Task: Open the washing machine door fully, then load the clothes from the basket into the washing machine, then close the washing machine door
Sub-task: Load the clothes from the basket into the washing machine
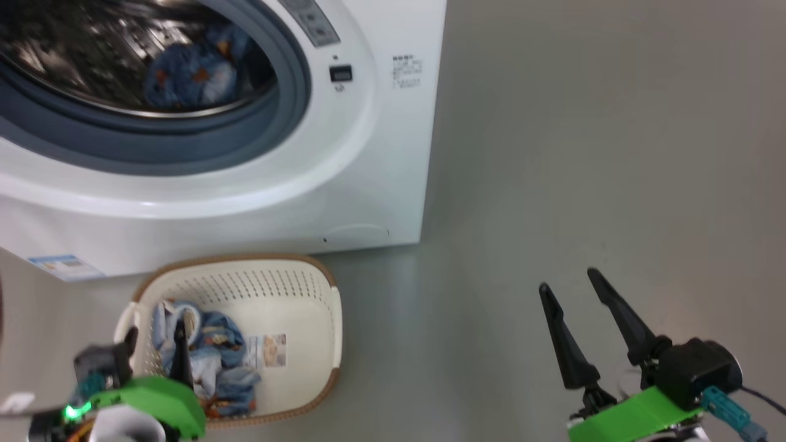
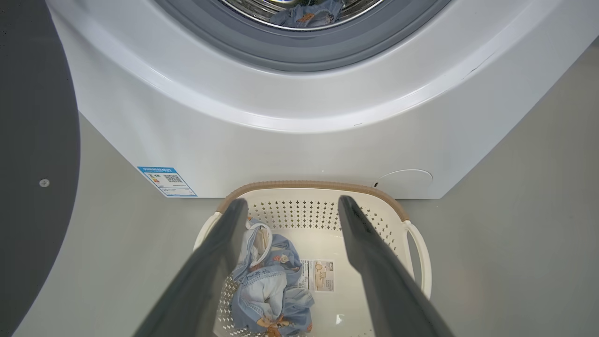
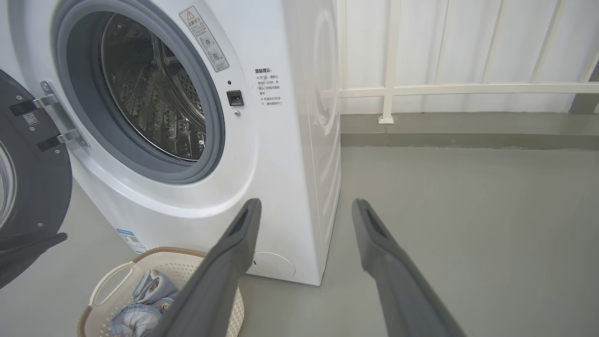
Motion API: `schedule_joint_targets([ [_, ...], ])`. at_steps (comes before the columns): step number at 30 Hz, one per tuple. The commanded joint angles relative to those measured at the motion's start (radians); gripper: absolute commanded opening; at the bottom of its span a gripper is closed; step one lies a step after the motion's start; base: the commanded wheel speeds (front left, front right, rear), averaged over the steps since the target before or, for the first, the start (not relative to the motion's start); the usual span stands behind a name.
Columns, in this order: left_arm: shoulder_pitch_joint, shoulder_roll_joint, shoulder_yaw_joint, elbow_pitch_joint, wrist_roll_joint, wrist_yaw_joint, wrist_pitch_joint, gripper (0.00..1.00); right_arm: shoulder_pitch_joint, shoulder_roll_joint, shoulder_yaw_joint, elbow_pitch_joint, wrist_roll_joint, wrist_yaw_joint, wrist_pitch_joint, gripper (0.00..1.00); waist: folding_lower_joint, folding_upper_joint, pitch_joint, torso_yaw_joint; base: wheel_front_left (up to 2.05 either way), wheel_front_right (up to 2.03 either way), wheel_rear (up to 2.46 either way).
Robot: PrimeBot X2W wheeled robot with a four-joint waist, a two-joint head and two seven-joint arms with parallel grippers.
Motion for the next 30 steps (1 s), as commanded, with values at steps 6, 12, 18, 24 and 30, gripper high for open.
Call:
schedule_joint_targets([
  [6,-0.225,0.041,0.025,0.164,0.027,-0.025,0.010,1.00,-0.116,-0.008,0.053,-0.006,0.020,0.009,-0.043,1.00,0.0000,-0.0001,0.240,-0.081,0.00,0.00,0.00],
  [12,-0.377,0.084,0.008,0.328,0.058,-0.037,0.037,1.00,-0.205,-0.006,0.099,0.036,0.047,0.009,-0.083,1.00,0.0000,-0.0001,0.362,-0.140,0.00,0.00,0.00],
  [18,-0.464,0.116,-0.008,0.441,0.073,-0.055,0.061,0.98,-0.280,-0.003,0.139,0.079,0.081,0.009,-0.113,1.00,0.0000,-0.0001,0.451,-0.191,0.00,0.00,0.00],
  [24,-0.510,0.160,-0.015,0.544,0.077,-0.061,0.103,0.97,-0.343,-0.001,0.160,0.104,0.118,0.009,-0.122,1.00,0.0000,-0.0001,0.530,-0.229,0.00,0.00,0.00],
  [30,-0.540,0.209,-0.026,0.610,0.092,-0.042,0.140,1.00,-0.374,-0.001,0.185,0.089,0.165,0.009,-0.123,1.00,0.0000,-0.0001,0.591,-0.262,0.00,0.00,0.00],
])
